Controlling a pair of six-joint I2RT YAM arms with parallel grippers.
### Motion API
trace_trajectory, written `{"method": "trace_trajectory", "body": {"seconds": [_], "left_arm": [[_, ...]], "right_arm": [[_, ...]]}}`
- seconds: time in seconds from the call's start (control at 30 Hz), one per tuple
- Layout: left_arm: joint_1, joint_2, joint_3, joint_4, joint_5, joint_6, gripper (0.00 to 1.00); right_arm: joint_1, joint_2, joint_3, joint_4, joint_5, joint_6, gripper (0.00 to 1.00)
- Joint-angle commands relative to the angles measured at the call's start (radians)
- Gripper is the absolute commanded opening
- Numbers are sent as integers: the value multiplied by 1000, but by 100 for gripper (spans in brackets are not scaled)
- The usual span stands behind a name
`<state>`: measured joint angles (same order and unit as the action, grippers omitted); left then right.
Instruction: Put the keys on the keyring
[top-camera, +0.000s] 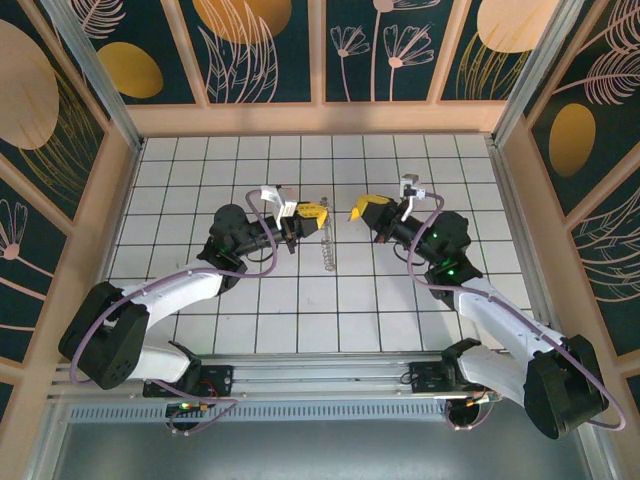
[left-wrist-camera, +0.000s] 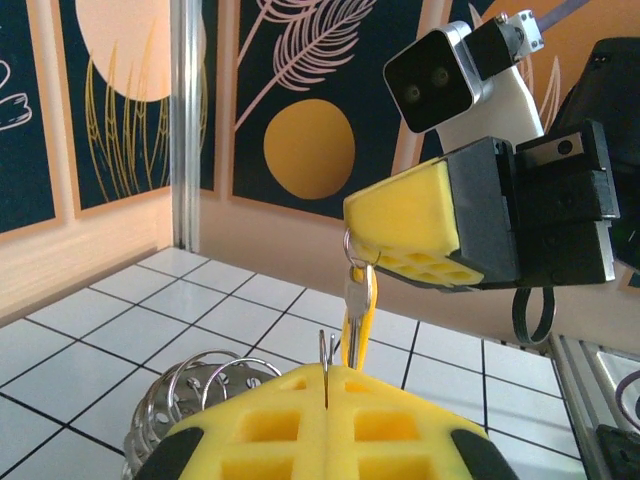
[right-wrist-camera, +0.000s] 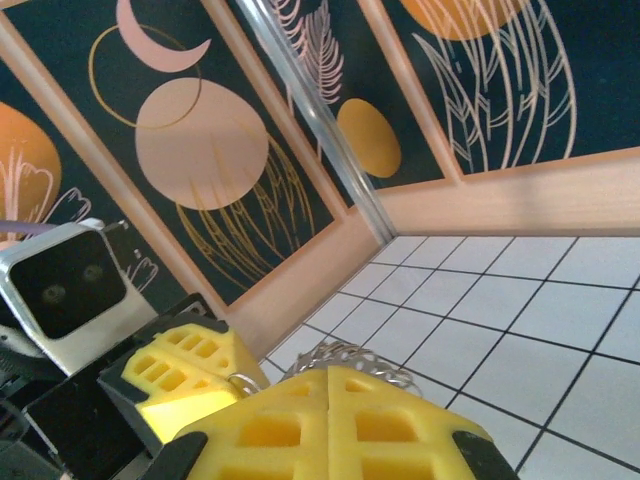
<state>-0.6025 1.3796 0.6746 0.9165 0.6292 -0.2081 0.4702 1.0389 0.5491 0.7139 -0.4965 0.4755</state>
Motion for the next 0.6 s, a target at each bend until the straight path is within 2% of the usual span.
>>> {"method": "trace_trajectory", "body": {"seconds": [0.0, 0.57], "left_arm": [[-8, -13, 23, 88, 27, -23, 0], [-8, 10, 30, 97, 37, -38, 0]], "right_arm": [[18, -7, 3, 62, -48, -29, 0], [96, 48, 52, 50, -58, -71, 0]]}}
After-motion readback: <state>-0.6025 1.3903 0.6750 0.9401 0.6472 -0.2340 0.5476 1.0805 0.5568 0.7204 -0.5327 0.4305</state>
